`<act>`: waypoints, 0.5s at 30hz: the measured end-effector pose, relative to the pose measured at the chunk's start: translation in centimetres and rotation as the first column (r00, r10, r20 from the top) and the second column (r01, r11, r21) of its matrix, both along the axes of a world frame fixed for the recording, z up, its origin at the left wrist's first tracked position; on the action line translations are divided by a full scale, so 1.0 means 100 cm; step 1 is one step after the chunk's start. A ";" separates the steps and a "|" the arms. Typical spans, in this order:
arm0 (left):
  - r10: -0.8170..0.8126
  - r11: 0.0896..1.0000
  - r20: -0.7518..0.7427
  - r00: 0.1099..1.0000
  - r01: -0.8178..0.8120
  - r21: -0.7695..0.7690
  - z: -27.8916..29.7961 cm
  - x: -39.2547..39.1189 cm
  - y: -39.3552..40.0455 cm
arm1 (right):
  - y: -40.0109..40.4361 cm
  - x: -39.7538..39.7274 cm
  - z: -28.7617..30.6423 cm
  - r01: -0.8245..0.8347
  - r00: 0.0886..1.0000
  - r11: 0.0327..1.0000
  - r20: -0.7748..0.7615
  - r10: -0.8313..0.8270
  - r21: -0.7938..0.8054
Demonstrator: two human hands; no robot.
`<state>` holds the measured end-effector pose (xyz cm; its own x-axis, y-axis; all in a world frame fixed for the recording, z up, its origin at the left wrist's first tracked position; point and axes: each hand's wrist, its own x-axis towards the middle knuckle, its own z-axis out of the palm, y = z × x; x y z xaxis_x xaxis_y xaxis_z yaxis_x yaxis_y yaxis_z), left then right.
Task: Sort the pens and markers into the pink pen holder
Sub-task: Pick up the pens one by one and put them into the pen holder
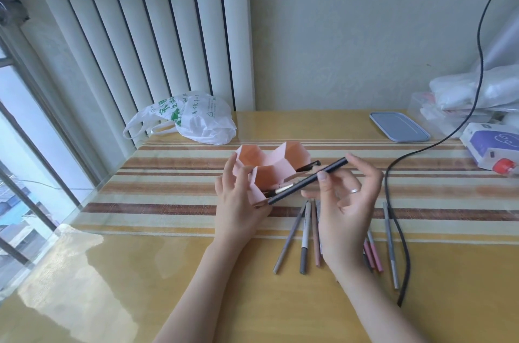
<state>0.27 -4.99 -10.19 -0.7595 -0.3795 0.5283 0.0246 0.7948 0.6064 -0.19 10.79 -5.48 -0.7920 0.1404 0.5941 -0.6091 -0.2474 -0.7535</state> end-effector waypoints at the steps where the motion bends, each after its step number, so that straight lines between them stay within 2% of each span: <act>1: -0.001 1.000 0.004 1.000 0.001 -0.013 0.001 0.001 0.001 | 0.001 0.001 0.001 0.013 1.000 0.999 0.027 -0.012 -0.044; 4: 0.002 0.999 0.005 1.000 -0.002 -0.041 0.001 0.001 0.001 | 0.001 0.001 0.003 0.072 0.996 0.994 0.054 -0.067 -0.088; 8: -0.009 0.998 -0.008 1.000 0.009 -0.064 0.000 0.000 0.000 | -0.001 -0.003 -0.005 0.093 0.996 0.996 -0.002 -0.093 -0.005; 11: -0.009 0.997 -0.013 1.000 0.007 -0.079 -0.001 0.000 0.000 | -0.006 -0.006 -0.015 0.098 0.995 0.988 -0.039 -0.093 0.122; 15: -0.010 0.997 -0.008 1.000 0.009 -0.076 -0.001 0.001 0.001 | -0.007 -0.010 -0.021 0.168 0.981 0.926 -0.148 -0.124 0.337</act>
